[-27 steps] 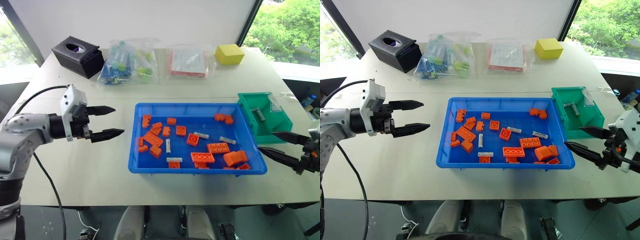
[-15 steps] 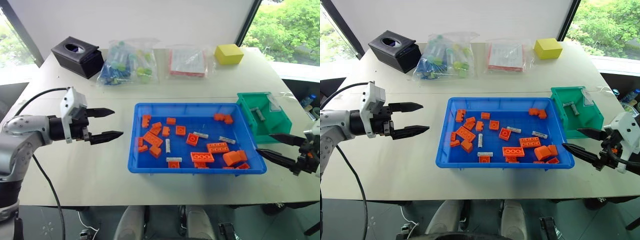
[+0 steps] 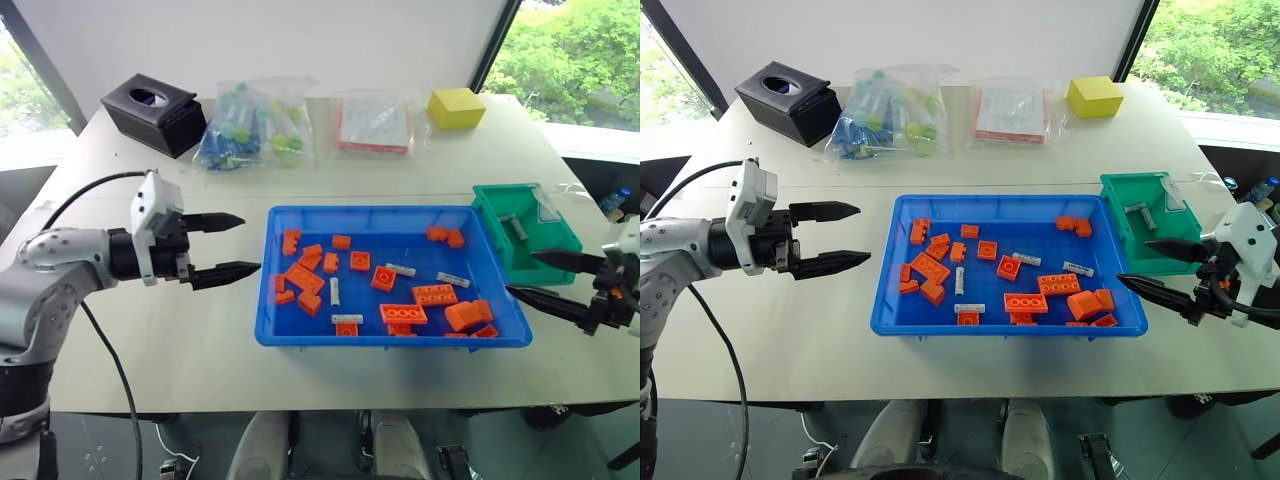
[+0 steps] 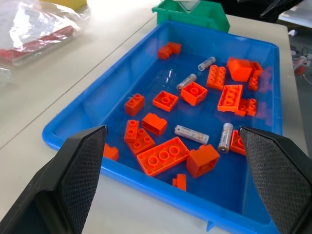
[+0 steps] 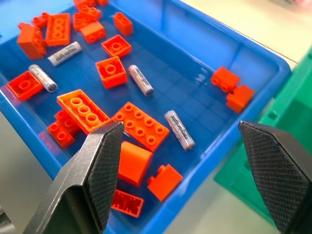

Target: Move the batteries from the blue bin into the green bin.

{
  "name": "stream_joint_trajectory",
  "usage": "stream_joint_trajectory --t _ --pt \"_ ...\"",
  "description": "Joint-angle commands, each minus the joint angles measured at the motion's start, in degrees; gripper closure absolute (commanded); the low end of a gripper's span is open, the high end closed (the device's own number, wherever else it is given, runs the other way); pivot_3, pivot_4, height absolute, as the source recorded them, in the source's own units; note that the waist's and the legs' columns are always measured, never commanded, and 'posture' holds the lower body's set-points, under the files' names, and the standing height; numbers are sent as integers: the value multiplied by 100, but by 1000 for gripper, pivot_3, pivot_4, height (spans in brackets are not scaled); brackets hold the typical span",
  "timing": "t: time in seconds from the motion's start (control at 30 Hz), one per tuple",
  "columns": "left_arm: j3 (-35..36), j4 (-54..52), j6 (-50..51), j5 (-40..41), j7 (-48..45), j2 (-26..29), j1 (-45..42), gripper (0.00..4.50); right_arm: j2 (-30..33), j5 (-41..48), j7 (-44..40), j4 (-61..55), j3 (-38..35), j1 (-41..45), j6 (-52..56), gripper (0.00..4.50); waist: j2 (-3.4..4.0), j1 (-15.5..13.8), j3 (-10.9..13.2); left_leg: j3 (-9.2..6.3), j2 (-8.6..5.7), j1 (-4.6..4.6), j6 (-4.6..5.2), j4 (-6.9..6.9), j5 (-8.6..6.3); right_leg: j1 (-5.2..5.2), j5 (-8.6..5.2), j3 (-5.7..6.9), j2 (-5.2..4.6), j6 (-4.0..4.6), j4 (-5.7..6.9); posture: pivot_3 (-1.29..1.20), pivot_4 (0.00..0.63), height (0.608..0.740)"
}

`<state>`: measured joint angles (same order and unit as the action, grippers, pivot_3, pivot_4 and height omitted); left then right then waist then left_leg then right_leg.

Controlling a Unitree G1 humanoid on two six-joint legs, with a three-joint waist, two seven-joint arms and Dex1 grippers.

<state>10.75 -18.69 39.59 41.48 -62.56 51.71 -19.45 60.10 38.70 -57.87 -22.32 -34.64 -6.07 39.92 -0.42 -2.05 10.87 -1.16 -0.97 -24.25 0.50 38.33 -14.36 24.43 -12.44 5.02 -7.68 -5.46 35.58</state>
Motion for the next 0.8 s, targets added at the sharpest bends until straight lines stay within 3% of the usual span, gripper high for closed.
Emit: stream_joint_trajectory --t 0.03,0.2,0.4,0.63,0.8 --pt "-8 -208 31 140 -324 239 -31 0 63 152 285 -231 605 678 174 641 -2 6 1 1 1 1 0 0 0 0 -1 -1 0 -1 -1 0 150 692" --pt "-78 -204 -21 131 -581 380 -91 0 -355 261 1129 -589 1937 2016 960 641 0 0 2 2 9 -3 0 -2 0 9 3 -1 4 8 0 0 150 692" --pt "-115 -142 -64 76 -779 474 -235 0 -1814 454 2461 -522 3432 3641 2710 641 -9 11 5 1 6 -13 -9 -2 6 19 10 -2 4 16 0 0 150 692" --pt "-51 -123 -53 77 -797 530 -227 0 -2812 329 3078 -286 4319 4042 3721 641 -11 -1 6 -1 -7 -17 -8 -2 6 19 10 -3 2 14 2 0 150 692" --pt "14 -212 44 182 -776 567 -197 0 -3072 -8 3216 181 4656 4067 3706 641 -11 15 6 -1 -15 -10 -10 0 8 20 10 -2 5 13 24 0 150 692"
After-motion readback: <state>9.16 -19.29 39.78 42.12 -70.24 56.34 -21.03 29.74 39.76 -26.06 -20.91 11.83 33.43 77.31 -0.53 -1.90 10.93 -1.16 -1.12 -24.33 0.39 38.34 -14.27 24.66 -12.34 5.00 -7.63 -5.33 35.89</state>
